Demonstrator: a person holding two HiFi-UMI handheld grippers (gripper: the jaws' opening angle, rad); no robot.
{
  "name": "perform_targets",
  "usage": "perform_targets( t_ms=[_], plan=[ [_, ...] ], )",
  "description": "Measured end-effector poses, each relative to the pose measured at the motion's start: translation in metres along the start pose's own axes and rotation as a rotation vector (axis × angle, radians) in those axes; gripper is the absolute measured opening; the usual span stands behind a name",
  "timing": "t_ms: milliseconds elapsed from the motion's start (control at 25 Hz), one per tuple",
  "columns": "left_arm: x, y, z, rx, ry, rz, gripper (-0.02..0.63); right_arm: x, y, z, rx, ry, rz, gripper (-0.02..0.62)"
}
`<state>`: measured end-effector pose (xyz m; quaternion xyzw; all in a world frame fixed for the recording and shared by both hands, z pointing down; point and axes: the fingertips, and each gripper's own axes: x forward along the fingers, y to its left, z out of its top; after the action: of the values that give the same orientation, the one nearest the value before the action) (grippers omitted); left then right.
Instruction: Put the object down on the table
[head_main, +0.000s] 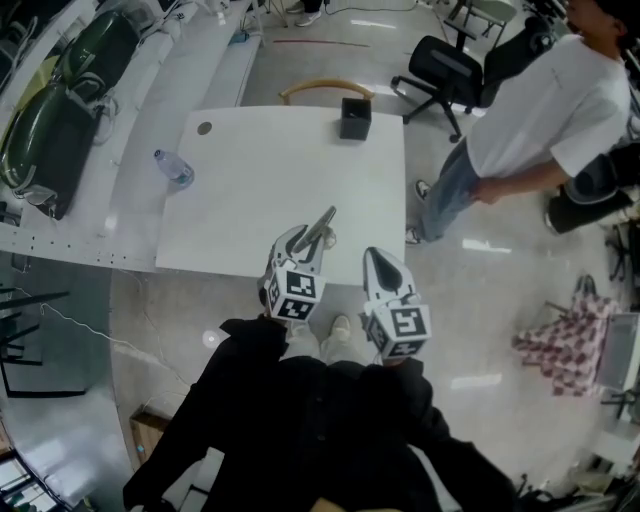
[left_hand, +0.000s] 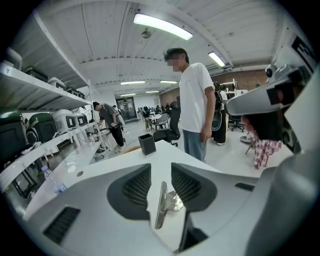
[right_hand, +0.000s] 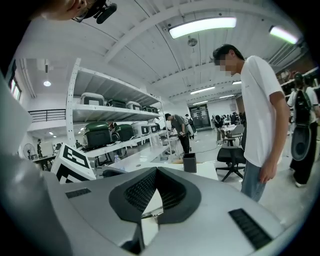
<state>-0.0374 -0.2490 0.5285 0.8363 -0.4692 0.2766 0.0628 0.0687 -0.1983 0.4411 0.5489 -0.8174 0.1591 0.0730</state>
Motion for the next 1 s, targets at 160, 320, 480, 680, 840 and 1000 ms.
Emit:
perform_targets(
  t_ms=[160, 320, 480, 680, 840, 1000],
  plan=[
    [-0.013, 0.003, 0.02, -0.054, -0.066, -0.011, 0.12, 0.002, 0.0, 0.012, -0.019, -0.016, -0.008, 0.002],
    [-0.028, 0.007, 0.038, -0.112, -0.112, -0.019, 0.103, 0.002, 0.002, 0.021, -0.01, -0.034, -0.003, 0.002],
    [-0.041, 0.009, 0.058, -0.176, -0.172, -0.03, 0.068, 0.002, 0.005, 0.033, -0.012, -0.061, 0.024, 0.002],
    [-0.061, 0.018, 0.081, -0.247, -0.255, -0.015, 0.005, 0.002, 0.009, 0.045, -0.025, -0.091, 0.044, 0.002],
    [-0.073, 0.021, 0.088, -0.287, -0.284, -0.015, 0.002, 0.001, 0.013, 0.047, -0.016, -0.092, 0.047, 0.002],
    [-0.085, 0.022, 0.094, -0.295, -0.312, -0.015, 0.002, 0.002, 0.019, 0.055, -0.011, -0.11, 0.064, 0.002]
  ],
)
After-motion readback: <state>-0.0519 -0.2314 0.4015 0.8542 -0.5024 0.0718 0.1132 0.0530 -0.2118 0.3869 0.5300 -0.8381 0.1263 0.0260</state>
